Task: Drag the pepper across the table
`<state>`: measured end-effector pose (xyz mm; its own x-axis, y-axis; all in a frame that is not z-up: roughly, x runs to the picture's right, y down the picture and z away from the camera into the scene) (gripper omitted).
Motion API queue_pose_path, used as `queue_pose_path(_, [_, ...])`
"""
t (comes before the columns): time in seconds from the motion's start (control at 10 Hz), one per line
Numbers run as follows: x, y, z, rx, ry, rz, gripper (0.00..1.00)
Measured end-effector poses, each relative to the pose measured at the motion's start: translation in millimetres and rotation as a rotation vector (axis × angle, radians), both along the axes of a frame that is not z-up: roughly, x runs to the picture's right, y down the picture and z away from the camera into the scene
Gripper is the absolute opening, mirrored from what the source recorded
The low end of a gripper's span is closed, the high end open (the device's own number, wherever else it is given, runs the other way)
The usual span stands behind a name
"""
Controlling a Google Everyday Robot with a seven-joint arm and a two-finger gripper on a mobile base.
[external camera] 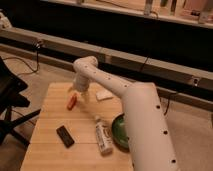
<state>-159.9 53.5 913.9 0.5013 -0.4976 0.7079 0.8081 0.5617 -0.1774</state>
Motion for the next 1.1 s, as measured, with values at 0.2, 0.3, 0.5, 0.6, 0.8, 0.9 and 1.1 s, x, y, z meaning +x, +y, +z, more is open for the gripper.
queue_pose_path(0.2, [-3.8, -0.6, 1.4, 0.017, 0.025, -0.015, 0.8])
queue_pose_path(0.3, [-10.5, 1.1, 2.9, 0.029, 0.046, -0.03, 0.8])
queue_pose_path(0.5, [-12.7, 3.7, 6.4, 0.052, 0.09, -0.058, 0.8])
queue_pose_path(0.6, [-13.0, 4.8, 7.7, 0.057, 0.102, -0.065, 0.8])
queue_pose_path(0.8, [-16.8, 7.5, 10.9, 0.065, 0.121, -0.077, 0.8])
queue_pose_path(0.9, [-14.5, 9.8, 13.6, 0.06, 0.134, -0.083, 0.8])
queue_pose_path(1.1, [-15.4, 14.9, 18.3, 0.045, 0.138, -0.083, 0.8])
